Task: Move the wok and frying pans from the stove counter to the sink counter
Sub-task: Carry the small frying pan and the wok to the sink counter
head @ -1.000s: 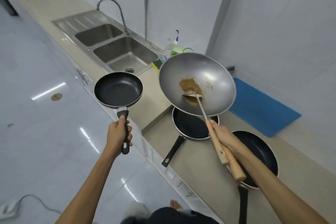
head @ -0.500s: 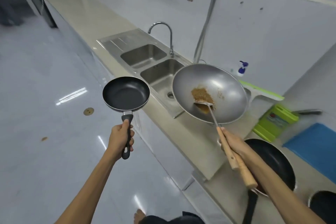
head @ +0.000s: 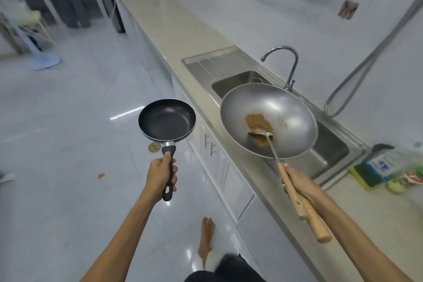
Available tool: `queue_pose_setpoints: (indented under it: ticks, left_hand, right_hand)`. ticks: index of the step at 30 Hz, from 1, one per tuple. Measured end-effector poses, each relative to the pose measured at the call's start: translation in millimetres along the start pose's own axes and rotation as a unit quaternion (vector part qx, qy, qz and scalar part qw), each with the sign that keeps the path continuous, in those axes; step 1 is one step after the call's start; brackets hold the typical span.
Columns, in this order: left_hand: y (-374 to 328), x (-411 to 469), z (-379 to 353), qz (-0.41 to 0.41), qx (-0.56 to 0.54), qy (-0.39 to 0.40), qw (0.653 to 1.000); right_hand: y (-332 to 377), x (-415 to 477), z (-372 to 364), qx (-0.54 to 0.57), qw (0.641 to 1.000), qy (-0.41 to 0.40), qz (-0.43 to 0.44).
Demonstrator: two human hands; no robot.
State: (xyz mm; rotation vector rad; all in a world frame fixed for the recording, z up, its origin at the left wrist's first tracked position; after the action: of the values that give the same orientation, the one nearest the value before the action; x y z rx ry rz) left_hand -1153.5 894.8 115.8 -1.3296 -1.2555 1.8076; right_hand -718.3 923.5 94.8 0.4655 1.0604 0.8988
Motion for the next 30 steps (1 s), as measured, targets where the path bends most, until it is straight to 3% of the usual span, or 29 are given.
queue_pose_setpoints:
  ticks: [7,16,21,30]
  left_hand:
    - [-52.7,137.3,52.9,0.02,-0.002,-0.047,0.999]
    - [-116.7,299.9,85.8,0.025,0.005,-0.043,0.999]
    - [-152.3,414.4,102.9,0.03,0.009,-0.009,0.999]
    - [-243.6,607.0,142.2,0.015,0.116,0.082,0.99]
  right_hand:
    - [131.2,122.5,-79.6,0.003,1.0,0.02,0.003]
    - [283.5,220.6,-159.8,-0.025,0.999,0.029,0.015]
    - [343.4,271.3,-205.1,-0.008,1.0,-0.003,0.001]
    - [408.2,343.6,-292.9,0.102,0.989,-0.08,-0.068]
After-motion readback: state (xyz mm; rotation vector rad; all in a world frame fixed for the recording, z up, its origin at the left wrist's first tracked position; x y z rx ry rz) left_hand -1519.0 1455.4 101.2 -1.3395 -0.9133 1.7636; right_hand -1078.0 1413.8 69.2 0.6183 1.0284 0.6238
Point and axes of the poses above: each hand's wrist, its own x-axis towards the middle knuckle, its own z-axis out of the back of the hand, y = z × x, the point moved 7 cm from there along x, towards the middle knuckle, and after that the axes turned 1 degree about -y, right-handed, at the moved point
